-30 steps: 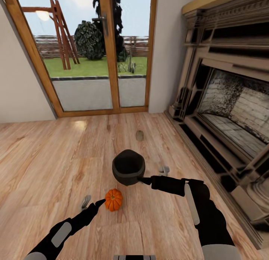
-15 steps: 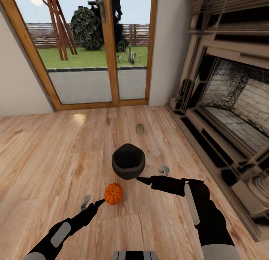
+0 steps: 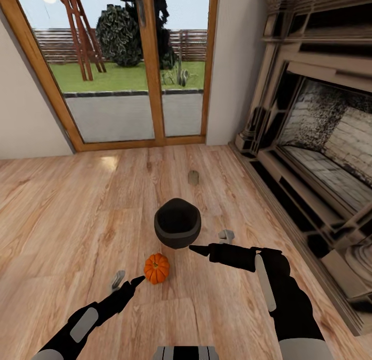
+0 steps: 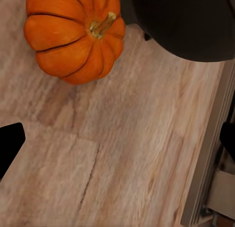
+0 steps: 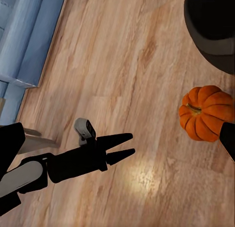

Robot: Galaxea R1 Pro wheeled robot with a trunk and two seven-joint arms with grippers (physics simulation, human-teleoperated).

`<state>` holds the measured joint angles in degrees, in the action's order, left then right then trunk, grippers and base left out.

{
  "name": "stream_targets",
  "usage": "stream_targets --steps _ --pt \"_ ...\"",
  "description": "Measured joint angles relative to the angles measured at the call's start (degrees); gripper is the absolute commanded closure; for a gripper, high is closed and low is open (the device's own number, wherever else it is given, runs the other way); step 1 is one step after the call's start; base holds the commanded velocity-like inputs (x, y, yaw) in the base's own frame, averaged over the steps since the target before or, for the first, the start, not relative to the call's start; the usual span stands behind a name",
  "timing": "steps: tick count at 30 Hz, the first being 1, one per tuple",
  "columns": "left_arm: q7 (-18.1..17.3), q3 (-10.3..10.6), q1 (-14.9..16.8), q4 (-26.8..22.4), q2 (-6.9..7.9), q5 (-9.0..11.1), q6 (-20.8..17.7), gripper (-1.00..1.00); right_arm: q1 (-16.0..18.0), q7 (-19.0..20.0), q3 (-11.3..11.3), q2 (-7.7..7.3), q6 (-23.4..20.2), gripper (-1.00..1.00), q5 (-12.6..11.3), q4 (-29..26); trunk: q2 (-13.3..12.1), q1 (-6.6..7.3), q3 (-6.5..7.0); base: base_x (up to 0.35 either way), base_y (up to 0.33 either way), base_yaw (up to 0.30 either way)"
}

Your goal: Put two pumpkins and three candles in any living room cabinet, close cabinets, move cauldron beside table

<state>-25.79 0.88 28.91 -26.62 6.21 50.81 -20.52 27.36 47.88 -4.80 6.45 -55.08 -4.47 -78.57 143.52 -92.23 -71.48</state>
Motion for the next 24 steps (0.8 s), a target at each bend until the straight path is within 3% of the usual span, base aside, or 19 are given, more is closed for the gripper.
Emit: stream_targets --steps 24 --pt "0.2 -0.1 0.0 0.4 0.2 -0.1 0.0 -1.0 0.0 0.0 0.0 0.0 0.0 -1.0 0.0 0.0 0.0 -0.02 0.0 0.111 0.079 0.0"
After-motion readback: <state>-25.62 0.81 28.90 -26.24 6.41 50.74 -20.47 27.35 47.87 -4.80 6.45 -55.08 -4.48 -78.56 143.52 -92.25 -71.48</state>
